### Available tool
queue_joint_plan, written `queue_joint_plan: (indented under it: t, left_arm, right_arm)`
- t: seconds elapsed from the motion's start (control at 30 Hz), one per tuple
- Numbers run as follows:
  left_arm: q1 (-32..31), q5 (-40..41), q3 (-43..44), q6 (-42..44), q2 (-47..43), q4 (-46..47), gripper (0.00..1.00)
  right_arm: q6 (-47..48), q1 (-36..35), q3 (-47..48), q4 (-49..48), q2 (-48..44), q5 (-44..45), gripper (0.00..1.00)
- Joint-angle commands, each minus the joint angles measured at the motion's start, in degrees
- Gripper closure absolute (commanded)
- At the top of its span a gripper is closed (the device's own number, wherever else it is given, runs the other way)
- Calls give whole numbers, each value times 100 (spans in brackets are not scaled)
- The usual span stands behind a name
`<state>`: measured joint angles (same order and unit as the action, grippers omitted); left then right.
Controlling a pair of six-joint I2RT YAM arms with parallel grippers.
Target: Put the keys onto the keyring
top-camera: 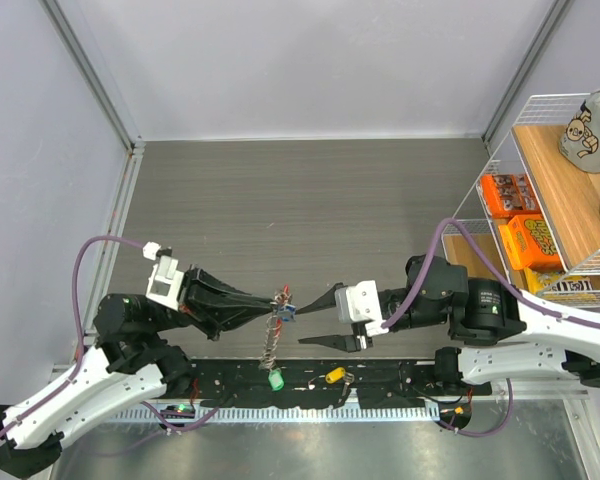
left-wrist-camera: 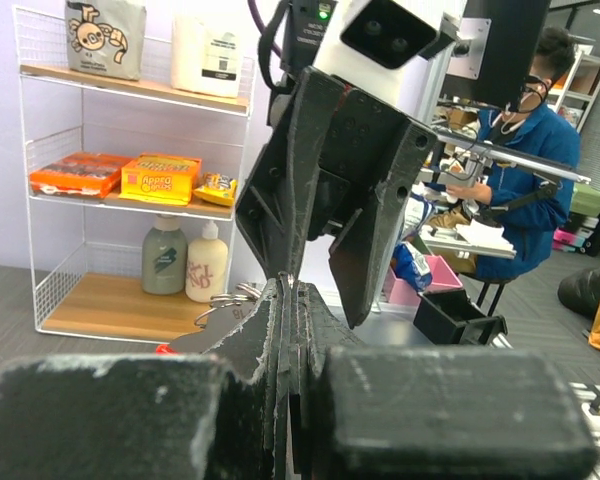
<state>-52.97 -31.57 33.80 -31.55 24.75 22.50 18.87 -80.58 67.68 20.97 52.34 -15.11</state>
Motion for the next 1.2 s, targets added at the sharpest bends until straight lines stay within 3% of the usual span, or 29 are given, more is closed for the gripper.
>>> queue_joint_plan:
  t: [0.0, 0.43, 0.63, 0.77, 1.17]
  left_arm:
    - [15, 405, 74, -97, -76, 475, 100]
    - [15, 1215, 311, -510, -23, 114, 100]
    - [15, 1206, 452, -808, 3, -53, 100]
    - [15, 1197, 575, -1072, 21, -263, 100]
    - [15, 1803, 768, -1793, -199, -1458, 100]
  right_arm:
    - [388, -308, 44, -243, -75, 394, 51]
    - [2436, -1706, -149, -321, 137, 3110, 53]
    - [3683, -2084, -658, -1164, -31, 4121, 50]
    - [5010, -2304, -1081, -1885, 83, 5060, 48]
    - [7392, -3060, -1785, -3925, 118, 5800, 47]
